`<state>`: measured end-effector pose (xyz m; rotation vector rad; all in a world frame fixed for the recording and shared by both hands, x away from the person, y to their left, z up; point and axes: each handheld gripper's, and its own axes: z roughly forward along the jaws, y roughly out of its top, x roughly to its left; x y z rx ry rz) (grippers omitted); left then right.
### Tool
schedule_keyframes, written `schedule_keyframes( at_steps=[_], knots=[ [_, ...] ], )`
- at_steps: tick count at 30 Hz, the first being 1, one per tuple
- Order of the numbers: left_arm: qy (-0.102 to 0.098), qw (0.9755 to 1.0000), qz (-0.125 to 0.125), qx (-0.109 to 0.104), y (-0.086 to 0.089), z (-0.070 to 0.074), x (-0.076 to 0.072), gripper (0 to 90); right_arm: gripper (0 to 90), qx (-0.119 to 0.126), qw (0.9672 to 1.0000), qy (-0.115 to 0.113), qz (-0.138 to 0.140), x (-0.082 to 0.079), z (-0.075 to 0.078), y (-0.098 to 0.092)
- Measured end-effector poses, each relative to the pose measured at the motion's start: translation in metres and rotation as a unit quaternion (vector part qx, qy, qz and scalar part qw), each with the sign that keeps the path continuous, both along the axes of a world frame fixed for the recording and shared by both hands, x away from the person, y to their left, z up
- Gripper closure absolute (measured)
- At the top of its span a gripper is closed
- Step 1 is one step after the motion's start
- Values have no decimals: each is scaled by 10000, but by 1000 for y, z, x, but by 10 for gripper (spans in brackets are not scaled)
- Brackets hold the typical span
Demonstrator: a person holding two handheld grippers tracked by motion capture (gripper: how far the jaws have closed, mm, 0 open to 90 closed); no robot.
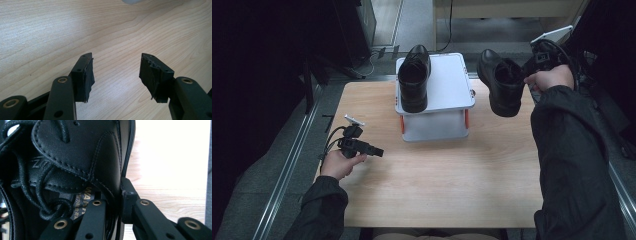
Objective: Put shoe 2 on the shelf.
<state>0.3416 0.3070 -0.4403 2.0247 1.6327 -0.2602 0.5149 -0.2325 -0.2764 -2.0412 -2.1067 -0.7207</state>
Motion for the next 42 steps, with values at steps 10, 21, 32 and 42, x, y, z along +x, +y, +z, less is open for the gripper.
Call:
schedule_keyframes(
  at_steps=[10,21,32,42],
  knots=[
    [11,10000,-34,-29,0,-1,0,441,842,122,9993,-267,220,6,43,38],
    [43,9999,-99,-85,-3,-1,0,441,841,72,9987,-175,470,21,38,97],
    [43,9998,-119,-171,0,-2,0,441,825,-163,9979,-19,634,33,14,143],
    [37,9998,-116,-146,1,-3,0,441,785,-198,9972,-99,718,22,11,159]
  ],
)
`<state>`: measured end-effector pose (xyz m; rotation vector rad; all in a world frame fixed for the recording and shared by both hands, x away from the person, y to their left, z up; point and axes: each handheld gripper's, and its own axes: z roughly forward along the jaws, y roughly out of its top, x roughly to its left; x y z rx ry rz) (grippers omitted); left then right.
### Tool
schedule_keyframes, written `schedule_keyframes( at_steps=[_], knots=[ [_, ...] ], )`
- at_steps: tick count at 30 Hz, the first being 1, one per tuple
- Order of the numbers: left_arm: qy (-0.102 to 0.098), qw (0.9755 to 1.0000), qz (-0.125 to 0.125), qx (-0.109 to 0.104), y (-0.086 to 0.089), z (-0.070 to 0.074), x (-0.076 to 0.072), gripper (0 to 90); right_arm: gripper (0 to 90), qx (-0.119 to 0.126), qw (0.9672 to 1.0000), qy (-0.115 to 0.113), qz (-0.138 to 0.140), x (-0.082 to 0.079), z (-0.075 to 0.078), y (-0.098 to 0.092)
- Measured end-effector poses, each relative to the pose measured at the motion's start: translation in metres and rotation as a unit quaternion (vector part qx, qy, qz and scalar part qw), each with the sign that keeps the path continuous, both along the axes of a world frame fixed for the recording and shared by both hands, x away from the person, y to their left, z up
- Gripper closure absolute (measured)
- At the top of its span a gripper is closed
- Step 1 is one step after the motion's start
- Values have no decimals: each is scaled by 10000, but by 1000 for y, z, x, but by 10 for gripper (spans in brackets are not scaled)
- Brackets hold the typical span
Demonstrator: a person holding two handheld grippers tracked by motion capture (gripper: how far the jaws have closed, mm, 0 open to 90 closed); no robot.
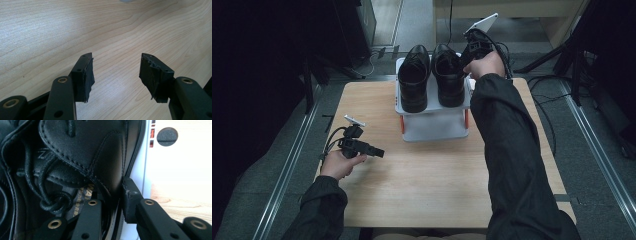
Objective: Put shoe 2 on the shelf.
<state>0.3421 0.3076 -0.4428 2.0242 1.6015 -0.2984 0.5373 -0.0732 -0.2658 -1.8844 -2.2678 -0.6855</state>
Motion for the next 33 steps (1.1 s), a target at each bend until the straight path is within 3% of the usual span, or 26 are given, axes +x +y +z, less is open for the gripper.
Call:
schedule_keyframes(
  at_steps=[10,15,21,28,33],
  knots=[
    [-60,10000,-12,46,-5,1,0,441,726,57,10000,-50,21,-12,-5,10],
    [-77,10000,15,60,-4,0,0,441,704,190,9998,-24,-81,-14,-6,8],
    [-48,9999,-21,86,-4,0,1,440,644,260,9997,-46,0,-13,-5,4],
    [-47,9999,0,92,-4,-1,0,440,639,421,9989,-182,36,-16,10,-1],
    [-44,9999,16,97,-2,-1,-1,440,637,395,9989,-226,126,-21,22,-7]
  ],
)
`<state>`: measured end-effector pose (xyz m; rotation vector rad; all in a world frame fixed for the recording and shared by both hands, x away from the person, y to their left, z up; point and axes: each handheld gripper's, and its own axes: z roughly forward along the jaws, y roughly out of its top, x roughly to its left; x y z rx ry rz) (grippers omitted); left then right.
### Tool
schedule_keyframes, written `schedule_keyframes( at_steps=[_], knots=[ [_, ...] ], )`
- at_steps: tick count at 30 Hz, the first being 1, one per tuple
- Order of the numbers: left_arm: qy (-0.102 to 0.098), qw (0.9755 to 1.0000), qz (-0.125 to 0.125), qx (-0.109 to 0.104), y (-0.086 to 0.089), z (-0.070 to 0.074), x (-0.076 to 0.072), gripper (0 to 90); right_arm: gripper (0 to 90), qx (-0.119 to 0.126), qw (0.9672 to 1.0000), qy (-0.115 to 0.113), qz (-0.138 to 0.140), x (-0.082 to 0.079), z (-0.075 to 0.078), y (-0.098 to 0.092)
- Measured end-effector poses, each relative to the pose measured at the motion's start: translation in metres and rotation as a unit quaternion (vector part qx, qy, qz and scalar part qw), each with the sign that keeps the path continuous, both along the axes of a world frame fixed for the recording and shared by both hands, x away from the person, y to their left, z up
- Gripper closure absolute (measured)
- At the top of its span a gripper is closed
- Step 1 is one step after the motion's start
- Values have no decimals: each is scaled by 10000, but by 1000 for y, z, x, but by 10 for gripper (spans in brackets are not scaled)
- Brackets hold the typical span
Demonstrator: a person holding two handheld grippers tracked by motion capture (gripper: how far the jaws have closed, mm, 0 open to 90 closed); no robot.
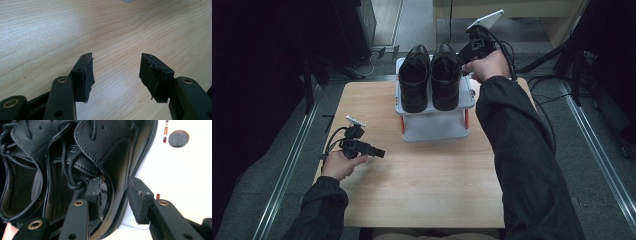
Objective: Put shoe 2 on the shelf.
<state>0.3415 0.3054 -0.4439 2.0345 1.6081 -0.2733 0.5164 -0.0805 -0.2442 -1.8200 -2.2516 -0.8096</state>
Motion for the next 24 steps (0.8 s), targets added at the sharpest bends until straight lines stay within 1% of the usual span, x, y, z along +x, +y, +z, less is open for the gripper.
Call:
schedule_keyframes(
  at_steps=[3,6,11,13,16,18,22,24],
  knots=[
    [22,10000,31,6,1,-1,1,440,637,28,10000,-5,75,-3,6,-6],
    [21,10000,55,9,1,-1,1,440,637,97,9999,-15,94,-5,10,-15],
    [22,10000,43,50,1,-2,1,440,636,73,9998,-81,184,-9,11,-28],
    [8,10000,44,56,1,-1,1,440,629,60,9996,-131,250,-12,7,-33],
    [-2,10000,48,57,1,-2,1,439,612,74,9994,-140,313,-14,0,-38],
    [-2,10000,61,61,1,-2,1,439,612,138,9994,-123,309,-15,-6,-43],
    [-12,9999,92,61,1,-2,1,438,612,153,9993,-101,317,-17,-17,-51],
    [-29,9999,63,85,1,-2,1,437,609,150,9992,-113,339,-19,-23,-56]
  ],
)
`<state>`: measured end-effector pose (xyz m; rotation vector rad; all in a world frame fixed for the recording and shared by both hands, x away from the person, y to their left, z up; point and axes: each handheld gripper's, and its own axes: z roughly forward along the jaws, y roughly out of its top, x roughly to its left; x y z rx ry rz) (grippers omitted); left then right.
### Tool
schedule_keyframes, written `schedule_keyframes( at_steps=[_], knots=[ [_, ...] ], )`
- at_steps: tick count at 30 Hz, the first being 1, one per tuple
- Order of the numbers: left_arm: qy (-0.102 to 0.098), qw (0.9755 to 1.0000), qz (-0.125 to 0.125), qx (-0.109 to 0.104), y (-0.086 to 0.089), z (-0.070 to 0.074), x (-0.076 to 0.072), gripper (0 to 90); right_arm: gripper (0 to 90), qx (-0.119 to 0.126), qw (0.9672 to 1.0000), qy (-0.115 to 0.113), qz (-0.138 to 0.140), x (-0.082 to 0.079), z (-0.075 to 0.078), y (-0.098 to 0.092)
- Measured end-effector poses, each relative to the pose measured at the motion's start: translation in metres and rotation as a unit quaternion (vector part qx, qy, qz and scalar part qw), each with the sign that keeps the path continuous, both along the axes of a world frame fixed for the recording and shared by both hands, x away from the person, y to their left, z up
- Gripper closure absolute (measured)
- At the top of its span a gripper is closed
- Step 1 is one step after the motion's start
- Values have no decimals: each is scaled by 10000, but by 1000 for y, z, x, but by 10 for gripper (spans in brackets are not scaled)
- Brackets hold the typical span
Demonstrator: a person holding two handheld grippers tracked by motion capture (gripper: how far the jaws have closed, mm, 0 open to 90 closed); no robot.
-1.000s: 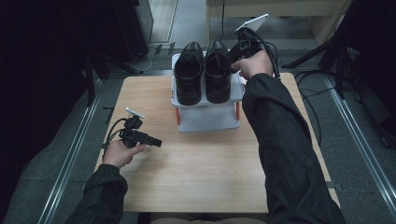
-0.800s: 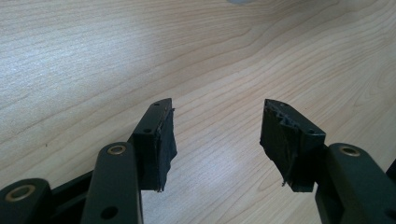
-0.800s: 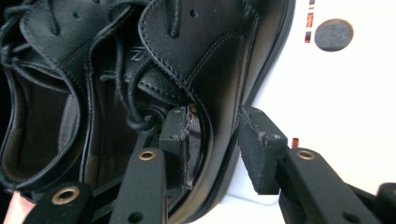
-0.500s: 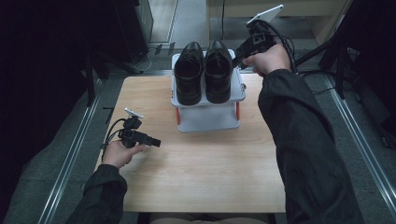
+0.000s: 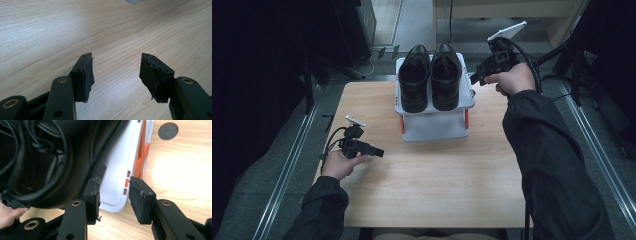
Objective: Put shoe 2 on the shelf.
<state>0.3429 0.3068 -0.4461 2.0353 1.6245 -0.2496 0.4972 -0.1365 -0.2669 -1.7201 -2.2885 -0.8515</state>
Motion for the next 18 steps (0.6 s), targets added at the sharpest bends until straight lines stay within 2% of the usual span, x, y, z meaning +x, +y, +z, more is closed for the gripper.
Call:
schedule_keyframes(
  at_steps=[4,6,10,12,18],
  knots=[
    [-36,10000,-56,11,-2,-1,0,436,592,-4,9999,-75,71,-4,-14,-11],
    [-120,9999,-106,17,-2,0,0,436,592,-4,9999,-72,78,-6,-22,-17],
    [-190,9998,-61,2,-4,0,0,435,592,62,10000,-29,26,-11,-39,-30],
    [-182,9998,-100,31,-5,0,0,434,583,1,10000,-34,66,-13,-48,-35],
    [-160,9998,-120,73,-6,-2,1,431,574,61,9998,89,140,-22,-78,-45]
  ],
)
